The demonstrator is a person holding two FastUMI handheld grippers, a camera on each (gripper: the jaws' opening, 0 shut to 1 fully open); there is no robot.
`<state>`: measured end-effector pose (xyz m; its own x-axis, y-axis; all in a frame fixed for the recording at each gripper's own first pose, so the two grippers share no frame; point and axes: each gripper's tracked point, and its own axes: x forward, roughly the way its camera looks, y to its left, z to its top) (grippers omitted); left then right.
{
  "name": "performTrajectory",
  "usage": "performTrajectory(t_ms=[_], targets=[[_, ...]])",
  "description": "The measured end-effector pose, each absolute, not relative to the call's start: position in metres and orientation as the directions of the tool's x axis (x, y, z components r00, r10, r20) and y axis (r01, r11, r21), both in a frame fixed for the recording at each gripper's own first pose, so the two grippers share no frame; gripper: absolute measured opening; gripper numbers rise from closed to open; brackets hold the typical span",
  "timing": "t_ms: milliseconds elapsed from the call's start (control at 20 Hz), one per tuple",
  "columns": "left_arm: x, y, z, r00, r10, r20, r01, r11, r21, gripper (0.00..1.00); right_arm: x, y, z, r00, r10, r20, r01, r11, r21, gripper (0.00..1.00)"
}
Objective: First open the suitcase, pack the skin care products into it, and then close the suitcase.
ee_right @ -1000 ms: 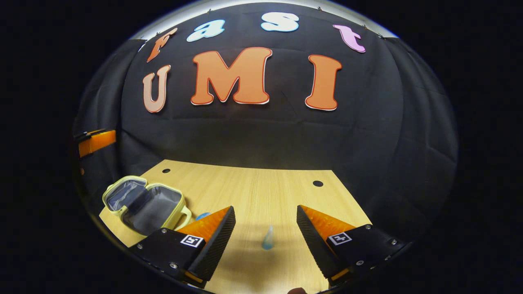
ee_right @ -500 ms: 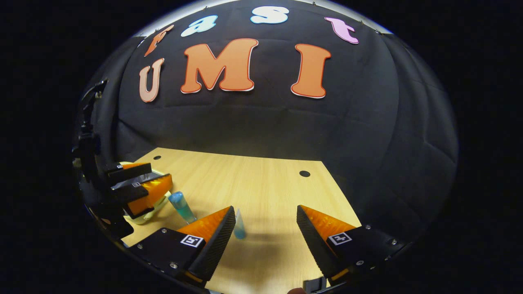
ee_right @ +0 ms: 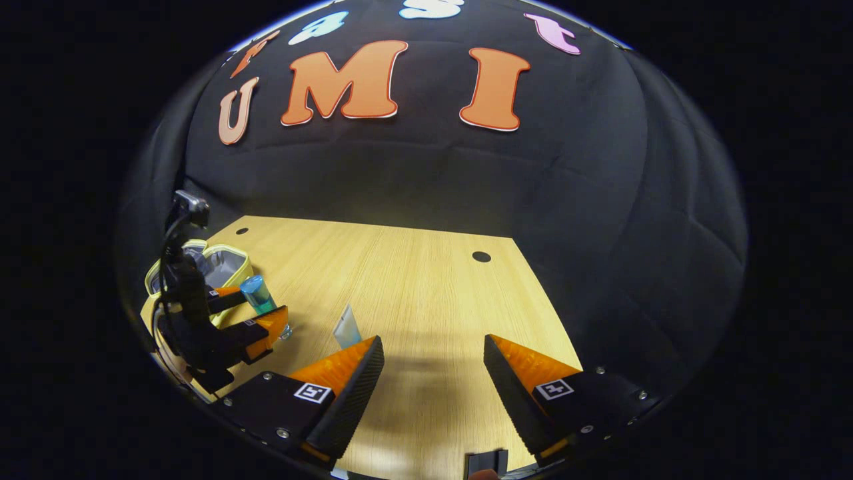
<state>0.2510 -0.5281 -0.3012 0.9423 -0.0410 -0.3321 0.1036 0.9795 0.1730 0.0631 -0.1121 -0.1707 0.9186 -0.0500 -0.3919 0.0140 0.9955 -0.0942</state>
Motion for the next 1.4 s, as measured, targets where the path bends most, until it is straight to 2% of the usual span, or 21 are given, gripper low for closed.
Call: performTrajectory(t_ms=[150, 200, 250, 300, 550, 1000, 1400], targets=[[0.261, -0.529, -0.317, 0.933, -0.041, -0.357, 0.094, 0.987, 0.132, 0.73, 0.065, -0.113, -0.174, 0.915, -0.053, -0.4, 0.014, 0.995, -0.1, 0.95], [0.245, -0.53, -0.307, 0.935, -0.05, -0.351, 0.103, 0.986, 0.134, 0.61, 0.066, -0.114, -0.176, 0.914, -0.058, -0.402, 0.018, 0.995, -0.102, 0.95], [0.261, -0.534, -0.314, 0.932, -0.063, -0.356, 0.119, 0.983, 0.138, 0.49, 0.065, -0.114, -0.178, 0.911, -0.063, -0.407, 0.023, 0.994, -0.103, 0.95], [0.255, -0.534, -0.315, 0.919, -0.068, -0.389, 0.13, 0.982, 0.135, 0.46, 0.062, -0.113, -0.18, 0.908, -0.064, -0.415, 0.026, 0.995, -0.096, 0.96], [0.227, -0.534, -0.286, 0.883, -0.12, -0.454, 0.175, 0.981, 0.081, 0.46, 0.06, -0.092, -0.171, 0.911, -0.031, -0.412, 0.013, 0.999, -0.047, 0.96], [0.17, -0.495, -0.206, 0.874, -0.125, -0.47, 0.189, 0.978, 0.091, 0.46, 0.088, -0.024, -0.18, 0.904, 0.063, -0.422, -0.07, 0.998, -0.002, 0.96], [0.134, -0.421, -0.176, 0.88, -0.015, -0.476, 0.067, 0.993, 0.094, 0.46, 0.126, -0.016, -0.279, 0.787, 0.045, -0.615, -0.077, 0.997, -0.025, 0.95]])
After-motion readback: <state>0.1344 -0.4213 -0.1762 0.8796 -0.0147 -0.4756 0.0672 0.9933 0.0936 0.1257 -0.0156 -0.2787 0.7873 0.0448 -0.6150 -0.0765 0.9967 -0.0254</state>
